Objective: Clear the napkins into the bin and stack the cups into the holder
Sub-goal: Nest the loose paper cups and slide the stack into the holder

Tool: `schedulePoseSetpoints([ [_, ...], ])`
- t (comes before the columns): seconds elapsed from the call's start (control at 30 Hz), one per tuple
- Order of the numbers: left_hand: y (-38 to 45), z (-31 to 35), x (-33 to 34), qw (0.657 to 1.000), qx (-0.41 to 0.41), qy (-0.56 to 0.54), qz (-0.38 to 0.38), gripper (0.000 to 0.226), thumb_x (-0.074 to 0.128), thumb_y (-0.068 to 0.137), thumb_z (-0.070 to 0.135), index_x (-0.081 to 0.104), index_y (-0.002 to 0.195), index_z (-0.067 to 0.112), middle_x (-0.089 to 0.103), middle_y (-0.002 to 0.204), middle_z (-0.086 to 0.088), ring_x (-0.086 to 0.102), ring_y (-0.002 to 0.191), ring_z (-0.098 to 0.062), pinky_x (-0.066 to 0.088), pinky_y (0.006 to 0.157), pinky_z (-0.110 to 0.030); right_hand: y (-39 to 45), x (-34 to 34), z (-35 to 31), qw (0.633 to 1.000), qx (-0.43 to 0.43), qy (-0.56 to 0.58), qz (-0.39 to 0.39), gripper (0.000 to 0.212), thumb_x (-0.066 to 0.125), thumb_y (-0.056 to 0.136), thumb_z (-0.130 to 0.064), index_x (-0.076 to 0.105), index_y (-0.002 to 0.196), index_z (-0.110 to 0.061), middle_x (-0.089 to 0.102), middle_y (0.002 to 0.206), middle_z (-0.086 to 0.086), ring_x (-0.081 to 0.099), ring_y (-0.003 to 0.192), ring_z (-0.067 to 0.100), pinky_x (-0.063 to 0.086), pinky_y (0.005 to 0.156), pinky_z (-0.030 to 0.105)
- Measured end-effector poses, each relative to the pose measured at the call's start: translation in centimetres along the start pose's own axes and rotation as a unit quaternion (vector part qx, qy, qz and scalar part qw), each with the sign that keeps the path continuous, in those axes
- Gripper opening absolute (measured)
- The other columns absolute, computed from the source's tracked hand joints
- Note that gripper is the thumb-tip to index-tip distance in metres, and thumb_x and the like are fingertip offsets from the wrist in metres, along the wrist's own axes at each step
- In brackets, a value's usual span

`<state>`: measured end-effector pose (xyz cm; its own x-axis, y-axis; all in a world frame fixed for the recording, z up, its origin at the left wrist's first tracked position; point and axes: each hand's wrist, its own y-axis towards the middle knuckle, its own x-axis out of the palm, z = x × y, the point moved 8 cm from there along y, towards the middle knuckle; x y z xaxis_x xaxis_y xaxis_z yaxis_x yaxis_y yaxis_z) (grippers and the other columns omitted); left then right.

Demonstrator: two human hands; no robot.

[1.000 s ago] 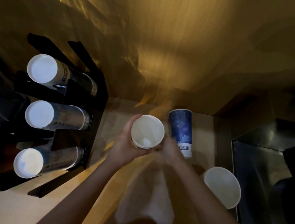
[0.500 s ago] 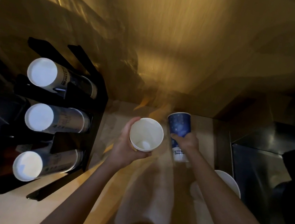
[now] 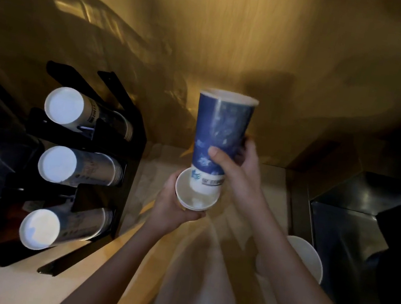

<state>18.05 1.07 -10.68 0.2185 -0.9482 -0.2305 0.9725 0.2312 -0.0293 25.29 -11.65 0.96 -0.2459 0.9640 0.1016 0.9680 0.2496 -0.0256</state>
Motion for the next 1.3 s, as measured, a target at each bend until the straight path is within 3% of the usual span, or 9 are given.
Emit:
schedulePoseSetpoints([
  [0.2, -0.1, 0.7, 0.1, 1.000, 0.019, 0.007, -0.008, 0.092, 0.089, 0.044, 0.015, 0.041, 0.123, 0.023, 0.056, 0.117, 0.011, 0.059, 0.107, -0.003, 0.050, 0.089, -0.016, -3.0, 1.1, 5.7, 0.987, 0.025, -0.150, -0.054, 0.079, 0.084, 0.059, -0.006, 0.037, 0.120, -0.021, 0.050, 0.128, 0.006, 0.053, 0.113, 0.009, 0.047, 0.090, 0.012],
  [0.3, -0.2, 1.0, 0.1, 0.999, 0.030, 0.022, -0.016, 0.098, 0.089, 0.047, 0.018, 0.035, 0.129, 0.025, 0.049, 0.123, 0.019, 0.049, 0.116, 0.008, 0.043, 0.092, -0.006, -3.6, 0.4, 6.9, 0.976, 0.034, -0.210, -0.052, 0.101, 0.086, 0.049, -0.029, 0.030, 0.134, -0.027, 0.045, 0.133, -0.001, 0.046, 0.122, 0.014, 0.045, 0.099, 0.031],
  [0.4, -0.2, 0.9, 0.0, 1.000, 0.013, 0.025, -0.008, 0.095, 0.090, 0.048, 0.024, 0.039, 0.128, 0.026, 0.053, 0.125, 0.008, 0.052, 0.117, -0.008, 0.049, 0.094, -0.021, -3.8, 0.4, 7.1, 0.966, 0.043, -0.251, -0.055, 0.117, 0.080, 0.042, -0.052, 0.016, 0.140, -0.040, 0.043, 0.135, -0.009, 0.043, 0.123, 0.009, 0.042, 0.100, 0.029],
  [0.57, -0.6, 0.5, -0.1, 0.999, -0.029, 0.030, 0.018, 0.082, 0.087, 0.044, 0.033, 0.043, 0.110, 0.050, 0.052, 0.111, 0.028, 0.051, 0.102, 0.019, 0.043, 0.073, 0.003, -4.1, 0.0, 7.6, 0.910, 0.011, -0.403, -0.096, 0.113, 0.070, 0.057, -0.064, 0.014, 0.146, -0.024, 0.037, 0.146, 0.002, 0.033, 0.133, 0.017, 0.034, 0.106, 0.034],
  [0.67, -0.7, 0.6, -0.3, 0.997, -0.057, 0.045, 0.016, 0.086, 0.086, 0.041, 0.030, 0.039, 0.112, 0.046, 0.052, 0.105, 0.030, 0.055, 0.097, 0.005, 0.043, 0.068, -0.002, -4.0, -0.4, 7.5, 0.877, -0.010, -0.467, -0.114, 0.106, 0.056, 0.060, -0.076, 0.017, 0.144, -0.025, 0.038, 0.146, 0.001, 0.034, 0.133, 0.019, 0.034, 0.107, 0.037],
  [0.87, -0.7, 5.1, -2.1, 0.996, -0.024, 0.086, 0.019, 0.095, 0.090, 0.048, 0.015, 0.042, 0.130, 0.016, 0.058, 0.118, 0.002, 0.055, 0.111, -0.017, 0.043, 0.086, -0.021, -2.3, -1.4, 5.5, 0.951, 0.090, -0.290, -0.052, 0.041, 0.044, 0.085, -0.061, 0.064, 0.093, -0.026, 0.070, 0.086, 0.001, 0.067, 0.084, 0.023, 0.054, 0.084, 0.046],
  [1.0, -1.2, 11.6, -5.2, 0.991, 0.085, 0.097, 0.027, 0.093, 0.088, 0.048, 0.004, 0.043, 0.128, 0.017, 0.056, 0.124, -0.001, 0.052, 0.118, -0.018, 0.042, 0.092, -0.018, -3.1, -0.2, 5.2, 0.934, 0.313, -0.154, -0.074, 0.080, 0.027, 0.078, -0.077, 0.060, 0.078, -0.004, 0.066, 0.055, 0.018, 0.062, 0.043, 0.028, 0.053, 0.044, 0.028],
  [1.1, -2.6, 17.2, -7.0, 0.958, 0.227, 0.174, 0.012, 0.086, 0.085, 0.056, 0.015, 0.043, 0.131, 0.013, 0.051, 0.132, 0.000, 0.047, 0.125, -0.017, 0.040, 0.103, -0.027, -4.2, 3.7, 3.5, 0.901, 0.374, -0.026, -0.219, 0.100, 0.024, 0.063, -0.088, 0.063, 0.090, 0.000, 0.068, 0.062, 0.022, 0.063, 0.046, 0.029, 0.051, 0.044, 0.025],
  [1.3, -6.7, 21.7, -9.6, 0.775, 0.411, 0.479, 0.008, 0.061, 0.052, 0.089, 0.031, 0.023, 0.143, 0.029, 0.028, 0.153, -0.003, 0.017, 0.144, -0.022, 0.022, 0.116, -0.041, -4.1, 9.7, -2.3, 0.908, 0.235, 0.031, -0.346, 0.072, 0.061, 0.056, -0.074, 0.072, 0.099, -0.016, 0.074, 0.084, 0.015, 0.070, 0.070, 0.032, 0.059, 0.058, 0.037],
])
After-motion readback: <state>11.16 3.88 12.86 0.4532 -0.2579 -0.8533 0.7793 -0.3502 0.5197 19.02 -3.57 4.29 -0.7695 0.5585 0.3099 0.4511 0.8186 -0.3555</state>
